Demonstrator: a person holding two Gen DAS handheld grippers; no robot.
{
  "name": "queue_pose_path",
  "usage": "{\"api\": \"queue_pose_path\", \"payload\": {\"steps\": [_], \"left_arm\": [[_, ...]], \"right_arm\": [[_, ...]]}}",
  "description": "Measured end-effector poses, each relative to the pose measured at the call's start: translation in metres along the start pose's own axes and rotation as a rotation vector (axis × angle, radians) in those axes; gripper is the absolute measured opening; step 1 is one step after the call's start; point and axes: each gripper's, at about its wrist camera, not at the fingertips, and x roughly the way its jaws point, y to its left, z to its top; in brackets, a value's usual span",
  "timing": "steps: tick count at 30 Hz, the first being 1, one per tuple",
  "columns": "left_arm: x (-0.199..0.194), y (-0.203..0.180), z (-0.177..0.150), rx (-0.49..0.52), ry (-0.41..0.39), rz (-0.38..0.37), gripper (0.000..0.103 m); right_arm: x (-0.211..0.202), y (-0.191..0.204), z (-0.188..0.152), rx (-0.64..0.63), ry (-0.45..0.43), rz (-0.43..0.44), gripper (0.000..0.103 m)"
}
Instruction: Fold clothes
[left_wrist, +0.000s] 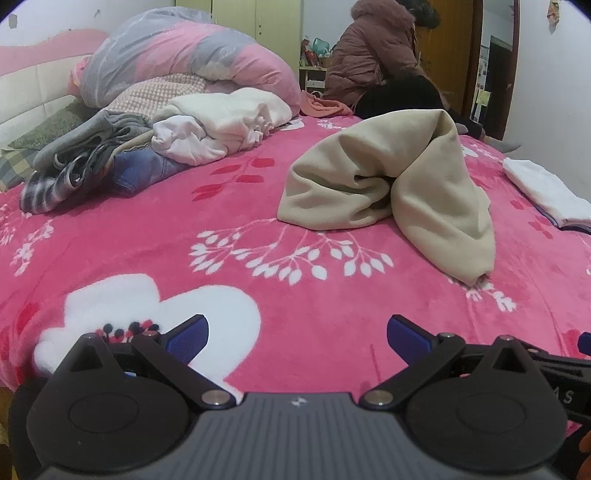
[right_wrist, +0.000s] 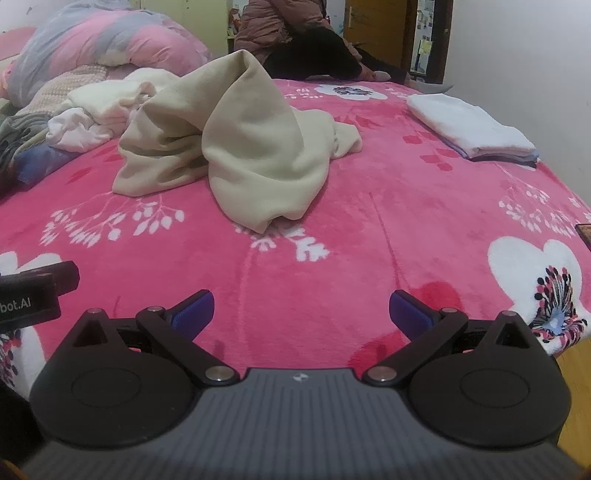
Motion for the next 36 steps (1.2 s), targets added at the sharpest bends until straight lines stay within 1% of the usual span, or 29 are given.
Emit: {"api": "queue_pose_path", "payload": {"steps": [7, 9, 36], "left_arm": [[0.0006, -0.0010, 0.0008, -0.007, 0.009, -0.001, 0.103], [0.0005, -0.0011, 0.0011, -0.001, 0.009, -0.011, 0.103], [0.0026, 0.0041, 0.0019, -0.007, 0.009, -0.008, 0.103]], "right_arm": [[-0.0016, 0.0003, 0.0002, 0.001, -0.003, -0.005, 0.102], [-0.0018, -0.0003, 0.0005, 0.000, -0.004, -0.004, 0.102], [-0.0048, 0.0039, 0.0042, 0.000, -0.020, -0.015, 0.102]]}}
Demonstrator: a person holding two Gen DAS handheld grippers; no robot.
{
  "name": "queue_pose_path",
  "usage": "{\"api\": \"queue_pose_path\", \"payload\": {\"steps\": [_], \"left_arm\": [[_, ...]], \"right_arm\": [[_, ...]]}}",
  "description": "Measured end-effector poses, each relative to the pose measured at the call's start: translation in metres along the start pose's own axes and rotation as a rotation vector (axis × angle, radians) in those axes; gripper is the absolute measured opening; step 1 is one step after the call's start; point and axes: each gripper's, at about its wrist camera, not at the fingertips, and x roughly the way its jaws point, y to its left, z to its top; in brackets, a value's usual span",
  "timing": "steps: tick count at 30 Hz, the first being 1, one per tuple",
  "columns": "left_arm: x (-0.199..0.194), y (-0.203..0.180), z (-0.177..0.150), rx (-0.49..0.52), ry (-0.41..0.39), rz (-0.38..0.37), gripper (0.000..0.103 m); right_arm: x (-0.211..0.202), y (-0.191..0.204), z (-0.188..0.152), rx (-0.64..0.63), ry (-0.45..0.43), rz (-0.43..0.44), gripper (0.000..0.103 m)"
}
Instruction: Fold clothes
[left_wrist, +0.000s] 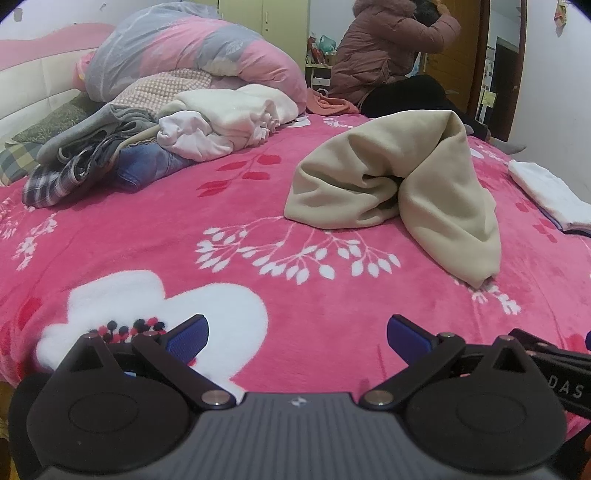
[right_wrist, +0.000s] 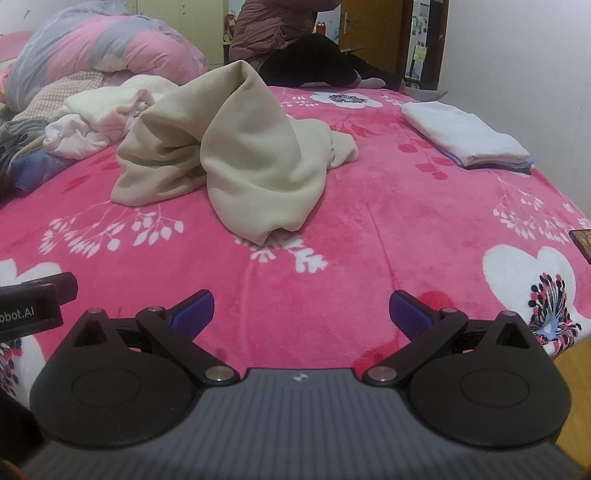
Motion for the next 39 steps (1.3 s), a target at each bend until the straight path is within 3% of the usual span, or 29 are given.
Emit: {"api": "queue_pose_path", "payload": {"steps": [39], "left_arm": [[-0.0003, -0.0010, -0.0037, 0.024, 0.012, 0.003, 0.103]], "right_arm": [[0.0001, -0.0026, -0.0041, 0.019, 0.005, 0.003, 0.102]]}}
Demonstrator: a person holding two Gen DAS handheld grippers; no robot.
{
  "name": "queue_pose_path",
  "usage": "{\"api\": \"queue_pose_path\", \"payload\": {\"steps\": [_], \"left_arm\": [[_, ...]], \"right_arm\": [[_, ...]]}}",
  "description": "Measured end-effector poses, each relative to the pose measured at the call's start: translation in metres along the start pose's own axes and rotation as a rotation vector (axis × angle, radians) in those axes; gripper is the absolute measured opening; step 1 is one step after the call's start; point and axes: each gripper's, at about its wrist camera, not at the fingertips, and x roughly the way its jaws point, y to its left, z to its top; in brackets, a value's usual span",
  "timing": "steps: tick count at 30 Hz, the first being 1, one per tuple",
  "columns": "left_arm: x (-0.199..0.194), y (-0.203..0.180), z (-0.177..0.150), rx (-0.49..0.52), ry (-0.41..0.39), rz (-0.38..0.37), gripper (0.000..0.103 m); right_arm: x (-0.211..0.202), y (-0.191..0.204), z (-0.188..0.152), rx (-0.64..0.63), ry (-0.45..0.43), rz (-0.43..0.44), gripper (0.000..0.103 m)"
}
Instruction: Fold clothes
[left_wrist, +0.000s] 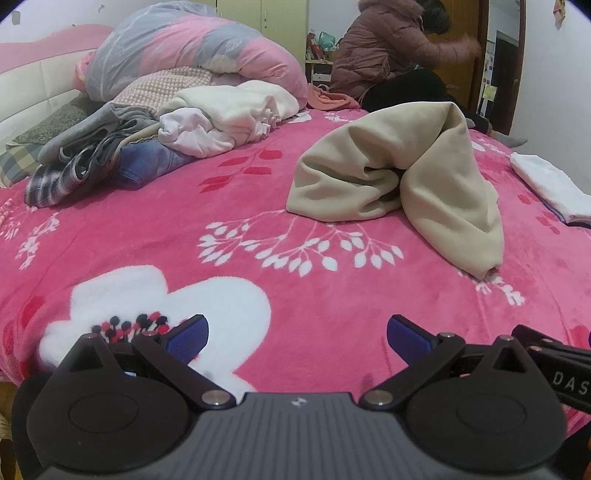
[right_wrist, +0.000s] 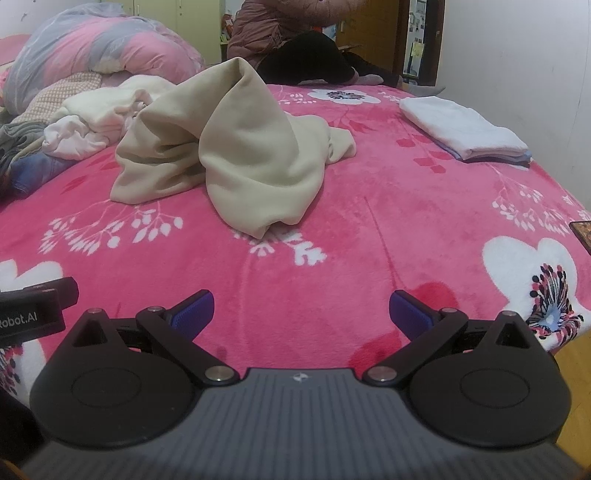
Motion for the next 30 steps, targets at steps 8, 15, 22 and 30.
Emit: {"api": "queue_pose_path", "payload": {"steps": [8, 15, 22, 30], "left_arm": [[0.006, -0.001, 0.003, 0.006, 0.001, 0.000, 0.103], [0.016, -0.007, 0.008, 0.025, -0.008, -0.017, 0.103], [0.029, -0.014, 0.013, 0.035, -0.042, -0.052, 0.103], [0.046, -0.015, 0.031, 0.005, -0.076, -0.166, 0.103]], "right_arm": [[0.005, 0.000, 0.001, 0.010, 0.004, 0.000, 0.102], [0.013, -0.004, 0.005, 0.035, -0.015, 0.015, 0.102], [0.028, -0.007, 0.008, 0.015, -0.026, 0.032, 0.102], [0.042, -0.010, 0.023, -0.022, -0.087, 0.067, 0.102]]}}
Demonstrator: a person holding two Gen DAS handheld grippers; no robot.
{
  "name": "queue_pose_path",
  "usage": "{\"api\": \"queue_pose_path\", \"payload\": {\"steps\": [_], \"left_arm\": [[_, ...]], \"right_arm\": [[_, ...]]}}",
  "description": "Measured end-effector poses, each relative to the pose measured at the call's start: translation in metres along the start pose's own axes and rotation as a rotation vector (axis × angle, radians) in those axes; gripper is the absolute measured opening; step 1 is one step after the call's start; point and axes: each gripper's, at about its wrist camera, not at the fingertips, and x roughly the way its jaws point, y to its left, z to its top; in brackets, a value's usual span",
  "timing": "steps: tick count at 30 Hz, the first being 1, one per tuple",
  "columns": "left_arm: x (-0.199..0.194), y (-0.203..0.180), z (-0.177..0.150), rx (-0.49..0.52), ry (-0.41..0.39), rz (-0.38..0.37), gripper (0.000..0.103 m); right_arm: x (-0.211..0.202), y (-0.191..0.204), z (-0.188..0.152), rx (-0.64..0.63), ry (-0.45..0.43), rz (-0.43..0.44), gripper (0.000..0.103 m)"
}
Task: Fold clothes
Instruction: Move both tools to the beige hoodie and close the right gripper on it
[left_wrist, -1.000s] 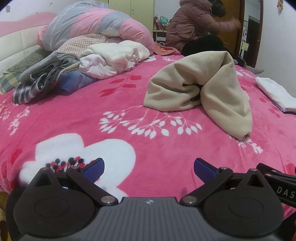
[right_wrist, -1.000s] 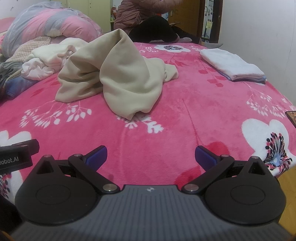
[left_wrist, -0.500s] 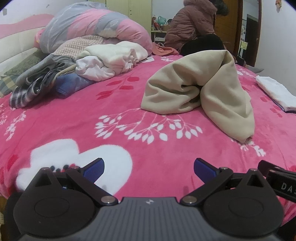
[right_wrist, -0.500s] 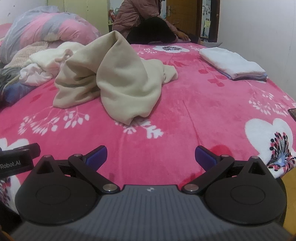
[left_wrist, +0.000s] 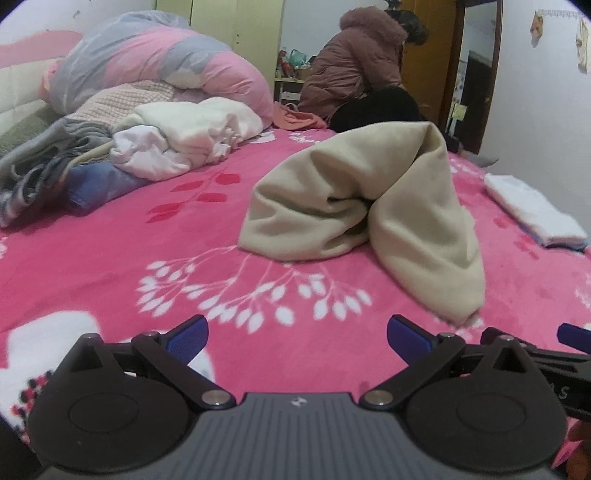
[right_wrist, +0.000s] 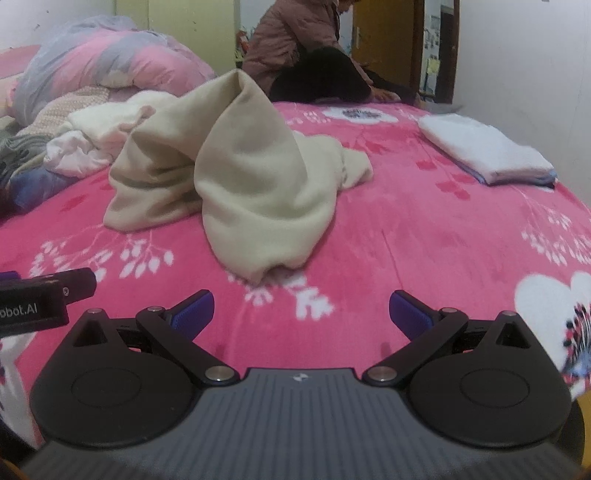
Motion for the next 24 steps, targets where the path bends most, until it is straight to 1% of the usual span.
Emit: {"api": "queue_pose_path", "payload": {"steps": [4, 7, 10, 12, 13, 16, 18, 20, 23, 24], "left_arm": [[0.011, 0.009, 0.013, -0.042, -0.017, -0.048, 0.103], [0.018, 0.017, 0.024, -0.080, -0.043, -0.084, 0.103], [0.029, 0.023, 0.038, -0.097, -0.061, -0.128, 0.103], [0.038, 0.023, 0.052, -0.085, -0.078, -0.145, 0.103], [0.043, 0.022, 0.060, -0.064, -0.092, -0.139, 0.103], [0.058, 0.013, 0.089, 0.001, -0.147, -0.106, 0.103], [0.067, 0.010, 0.109, 0.017, -0.184, -0.104, 0.103], [0.076, 0.007, 0.131, 0.007, -0.221, -0.111, 0.103], [0.093, -0.002, 0.160, -0.004, -0.263, -0.125, 0.103], [0.103, -0.006, 0.169, -0.002, -0.265, -0.134, 0.102]], "right_arm": [[0.006, -0.010, 0.008, -0.014, -0.075, 0.024, 0.102], [0.014, -0.021, 0.013, -0.002, -0.134, 0.074, 0.102], [0.024, -0.030, 0.023, -0.003, -0.176, 0.086, 0.102], [0.030, -0.037, 0.032, 0.000, -0.208, 0.090, 0.102], [0.034, -0.041, 0.037, 0.003, -0.226, 0.096, 0.102], [0.046, -0.056, 0.056, 0.019, -0.278, 0.155, 0.102], [0.061, -0.067, 0.071, 0.040, -0.286, 0.178, 0.102], [0.079, -0.079, 0.087, 0.073, -0.285, 0.193, 0.102], [0.113, -0.103, 0.107, 0.191, -0.253, 0.230, 0.102], [0.128, -0.111, 0.114, 0.234, -0.235, 0.258, 0.102]]}}
